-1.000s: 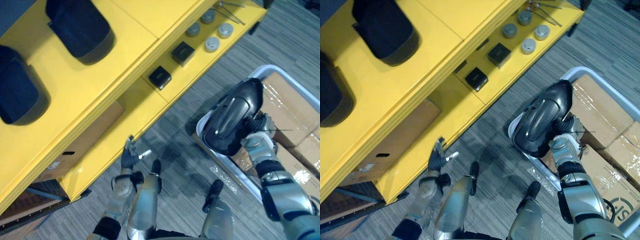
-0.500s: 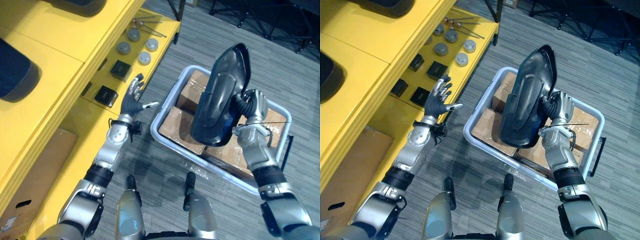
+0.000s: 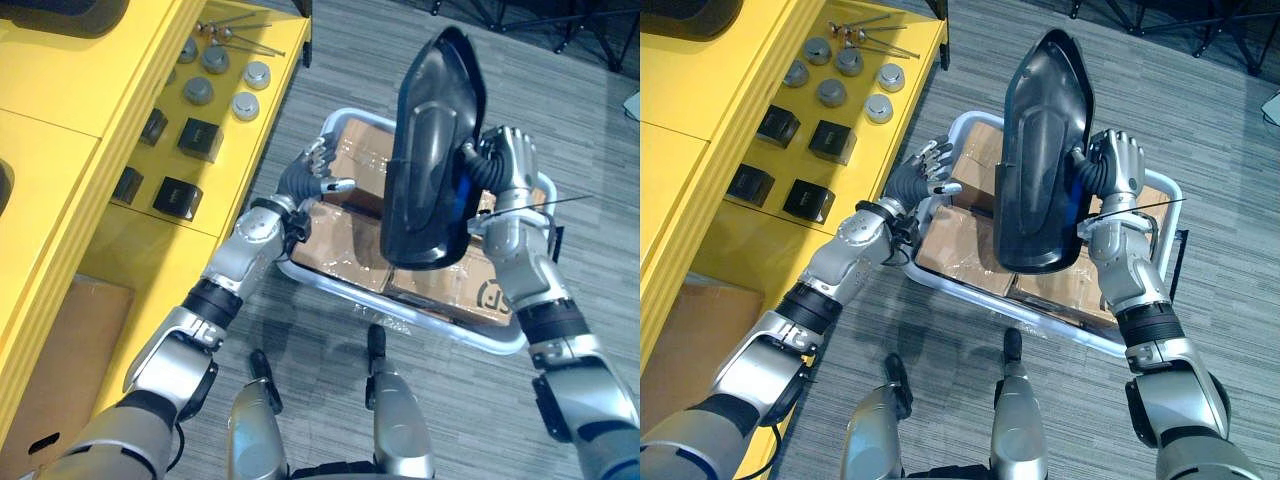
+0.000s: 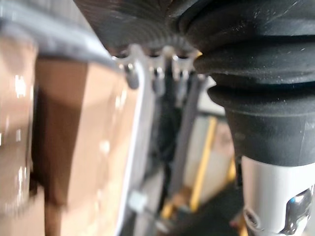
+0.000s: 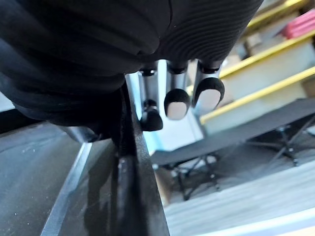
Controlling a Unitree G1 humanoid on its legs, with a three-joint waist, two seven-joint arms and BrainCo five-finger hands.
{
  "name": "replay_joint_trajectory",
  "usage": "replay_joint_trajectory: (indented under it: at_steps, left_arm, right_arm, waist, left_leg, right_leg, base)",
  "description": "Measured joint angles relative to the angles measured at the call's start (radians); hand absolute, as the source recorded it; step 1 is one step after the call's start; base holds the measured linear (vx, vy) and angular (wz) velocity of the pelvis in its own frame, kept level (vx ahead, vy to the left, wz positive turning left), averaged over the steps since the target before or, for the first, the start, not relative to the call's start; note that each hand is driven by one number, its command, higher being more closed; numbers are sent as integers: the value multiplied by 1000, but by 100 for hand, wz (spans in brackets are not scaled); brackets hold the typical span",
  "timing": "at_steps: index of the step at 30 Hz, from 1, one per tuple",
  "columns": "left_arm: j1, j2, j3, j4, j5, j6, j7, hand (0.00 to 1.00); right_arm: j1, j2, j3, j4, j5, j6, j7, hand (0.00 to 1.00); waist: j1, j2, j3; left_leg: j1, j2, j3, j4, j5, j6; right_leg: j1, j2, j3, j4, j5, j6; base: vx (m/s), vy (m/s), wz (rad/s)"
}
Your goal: Walk over and take plastic housings, then place them on the shelf
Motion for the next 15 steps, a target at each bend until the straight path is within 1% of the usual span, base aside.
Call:
replay_joint_trajectory:
  at_steps: [2,4,7,10,15]
  left_arm:
    - [1,-9,-36,-14,-37,8,-18,0]
    - [1,-32,-40,-31,-75,11,-21,0]
    - [3,-41,-45,-70,-113,13,-22,0]
    - [8,-41,-62,-71,-111,19,-11,0]
    - [28,-39,-77,-79,-90,30,-1,0]
  right_arm:
    - [-22,-8,27,4,-22,-18,7,100]
    - [-35,-17,52,4,-27,-28,9,100]
    - [-46,-43,87,27,-55,-34,22,100]
    - [-53,-65,109,42,-58,-35,25,100]
    - [-72,-76,151,74,-63,-35,28,100]
  waist:
    - [-3,9,-5]
    - [-6,25,-12]
    - [-12,64,-31]
    - [-12,90,-45]
    - [-13,102,-46]
  left_leg:
    - [0,-5,4,-3,0,1]
    - [-1,-9,8,-6,0,1]
    - [-2,-14,7,-9,1,1]
    - [0,-15,7,-13,3,3]
    - [2,-16,5,-13,7,6]
  right_leg:
    - [-5,-4,7,0,1,2]
    - [-11,-8,11,0,2,3]
    - [-14,-13,13,1,3,5]
    - [-14,-13,13,1,3,5]
    - [-13,-14,12,7,3,5]
  base:
    - [-8,14,-3]
    - [-8,25,-4]
    - [0,0,0]
    - [0,0,0]
    - [-29,9,1]
